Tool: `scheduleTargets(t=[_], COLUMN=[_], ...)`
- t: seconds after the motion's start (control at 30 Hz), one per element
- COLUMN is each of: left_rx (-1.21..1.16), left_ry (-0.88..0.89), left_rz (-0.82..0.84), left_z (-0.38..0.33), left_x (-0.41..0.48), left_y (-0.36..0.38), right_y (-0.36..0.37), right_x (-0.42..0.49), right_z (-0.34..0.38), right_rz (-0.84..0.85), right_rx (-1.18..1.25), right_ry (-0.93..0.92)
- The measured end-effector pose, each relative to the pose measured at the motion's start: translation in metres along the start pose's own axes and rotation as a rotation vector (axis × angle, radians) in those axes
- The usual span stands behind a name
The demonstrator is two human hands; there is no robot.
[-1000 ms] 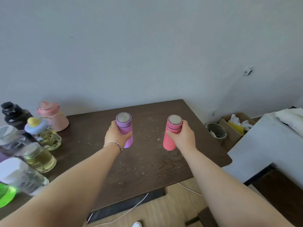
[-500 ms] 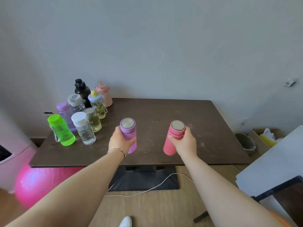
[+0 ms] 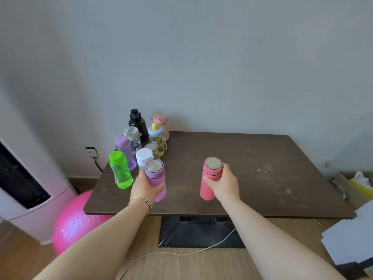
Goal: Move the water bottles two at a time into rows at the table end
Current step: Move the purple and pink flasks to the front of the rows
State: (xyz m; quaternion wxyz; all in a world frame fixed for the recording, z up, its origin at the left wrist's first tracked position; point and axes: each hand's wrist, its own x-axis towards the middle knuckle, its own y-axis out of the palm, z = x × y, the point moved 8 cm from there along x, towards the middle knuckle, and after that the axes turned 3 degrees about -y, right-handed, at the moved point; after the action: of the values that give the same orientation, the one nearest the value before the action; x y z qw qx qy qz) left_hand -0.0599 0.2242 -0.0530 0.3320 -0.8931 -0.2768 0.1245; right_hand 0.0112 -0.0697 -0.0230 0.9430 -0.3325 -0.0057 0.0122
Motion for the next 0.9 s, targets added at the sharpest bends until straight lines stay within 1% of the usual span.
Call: scheduleTargets(t=[0.27, 0.43, 0.63, 0.9], left_rx=[0.039, 0.056, 0.041, 0.019], left_ry=[-0.011, -0.020, -0.008, -0.018], left_rz=[0.063, 0.078, 0.124, 0.163], left_z=[0.089, 0.124, 0.142, 0.145], left_x=[0.040, 0.068, 0.091, 0.109], left_y=[-0.064, -0.095, -0.099, -0.086], right_y=[0.111, 0.164, 0.202, 0.227], right_x=[-0.018, -0.025, -0.024, -0.016], right_z=[0.059, 0.085, 0.101, 0.106], right_rz=[0.060, 0.087, 0.084, 0.091], right_rx=[-0.036, -0.037, -0.021, -0.015], right_ry=[0.033, 0.051, 0.083, 0.094])
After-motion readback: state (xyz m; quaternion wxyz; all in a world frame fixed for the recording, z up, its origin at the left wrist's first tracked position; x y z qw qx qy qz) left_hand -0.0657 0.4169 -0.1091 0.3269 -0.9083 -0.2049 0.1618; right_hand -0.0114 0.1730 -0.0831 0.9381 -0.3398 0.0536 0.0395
